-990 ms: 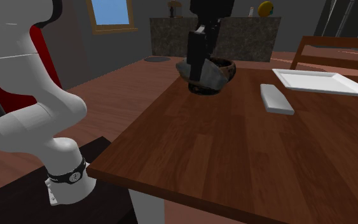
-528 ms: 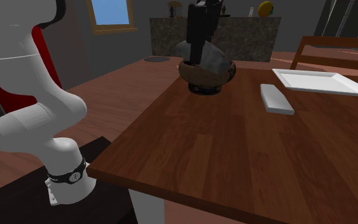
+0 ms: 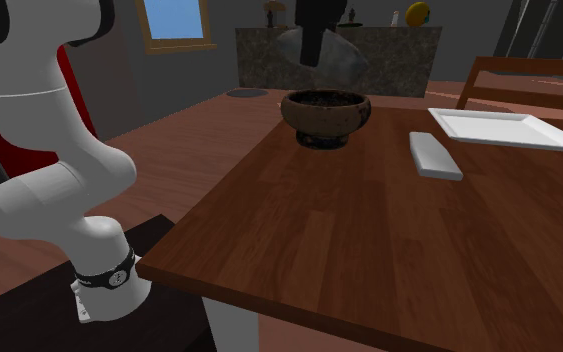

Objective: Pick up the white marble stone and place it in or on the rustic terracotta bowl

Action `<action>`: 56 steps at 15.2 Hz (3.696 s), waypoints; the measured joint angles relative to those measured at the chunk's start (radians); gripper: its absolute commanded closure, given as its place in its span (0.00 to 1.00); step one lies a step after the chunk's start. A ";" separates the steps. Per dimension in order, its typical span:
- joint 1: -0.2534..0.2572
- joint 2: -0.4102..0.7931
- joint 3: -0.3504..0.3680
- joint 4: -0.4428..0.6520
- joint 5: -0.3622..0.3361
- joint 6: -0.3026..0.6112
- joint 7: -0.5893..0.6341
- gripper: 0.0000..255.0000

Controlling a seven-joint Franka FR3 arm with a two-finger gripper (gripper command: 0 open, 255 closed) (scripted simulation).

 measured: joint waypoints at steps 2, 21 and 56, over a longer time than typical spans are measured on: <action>0.015 -0.003 0.014 0.000 0.004 0.002 0.030 1.00; 0.235 0.093 0.187 0.041 -0.115 0.092 0.343 0.00; 0.239 0.042 0.187 -0.093 -0.218 0.151 0.286 1.00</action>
